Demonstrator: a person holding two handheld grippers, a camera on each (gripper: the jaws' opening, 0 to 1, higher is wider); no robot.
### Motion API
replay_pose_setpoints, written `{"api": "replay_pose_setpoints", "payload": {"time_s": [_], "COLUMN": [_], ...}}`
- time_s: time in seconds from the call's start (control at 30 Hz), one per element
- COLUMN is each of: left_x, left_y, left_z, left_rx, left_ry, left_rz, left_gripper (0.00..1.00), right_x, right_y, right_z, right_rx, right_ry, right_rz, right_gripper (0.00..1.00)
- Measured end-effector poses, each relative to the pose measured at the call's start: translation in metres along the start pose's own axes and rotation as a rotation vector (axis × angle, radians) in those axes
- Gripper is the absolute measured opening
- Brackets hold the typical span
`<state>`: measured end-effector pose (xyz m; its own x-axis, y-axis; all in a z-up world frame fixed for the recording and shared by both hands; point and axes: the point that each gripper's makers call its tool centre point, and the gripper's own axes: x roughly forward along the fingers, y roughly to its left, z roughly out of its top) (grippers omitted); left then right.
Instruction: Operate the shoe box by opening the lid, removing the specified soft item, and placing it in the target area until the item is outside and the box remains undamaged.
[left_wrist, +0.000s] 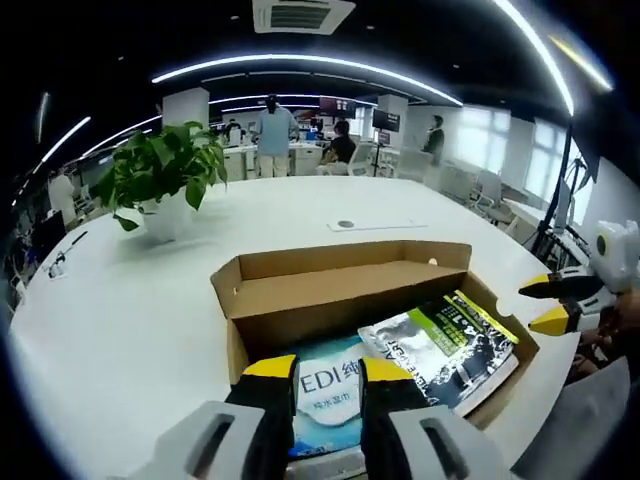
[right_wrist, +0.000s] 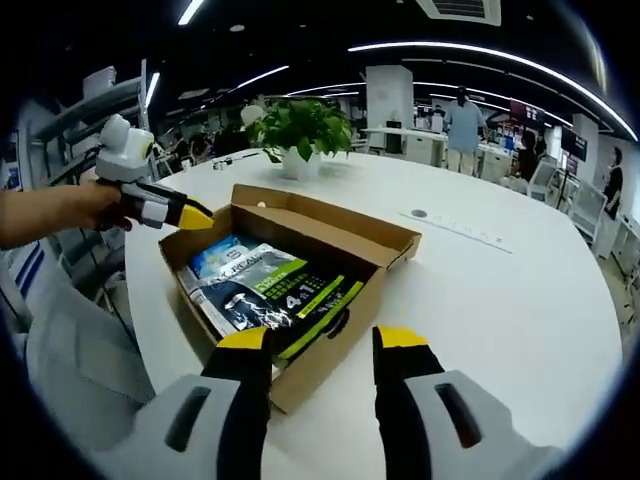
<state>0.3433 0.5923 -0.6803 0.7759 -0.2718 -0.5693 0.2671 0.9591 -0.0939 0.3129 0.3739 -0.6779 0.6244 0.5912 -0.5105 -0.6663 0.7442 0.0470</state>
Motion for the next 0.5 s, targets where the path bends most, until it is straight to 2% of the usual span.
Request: {"api": "replay_pose_setpoints", "payload": {"time_s": [0.27,0.4,0.5], "left_x": [0.004,0.009,0.014], "left_y": [-0.019,-0.028,-0.035], "left_z": [-0.017,-0.025,-0.030], "left_rx": [-0.044,-0.062,-0.111], "left_ry": [0.057,0.091,0.120], "left_rz": [-0.051,-0.064,-0.073], "left_gripper": [0.24,0.24,0.23], "right_x": [-0.008,-0.009,-0.010], "right_y": [0.010,0.013,0.015], "right_z": [-0.001,-0.004,-0.008], "right_rx": [-0.058,-0.034,-0.013], "right_ry": [-0.011,-0.020,-0.022], "right_rz": [0.004,0.009,0.005], "right_gripper": [0.43,0.44,0.45]}}
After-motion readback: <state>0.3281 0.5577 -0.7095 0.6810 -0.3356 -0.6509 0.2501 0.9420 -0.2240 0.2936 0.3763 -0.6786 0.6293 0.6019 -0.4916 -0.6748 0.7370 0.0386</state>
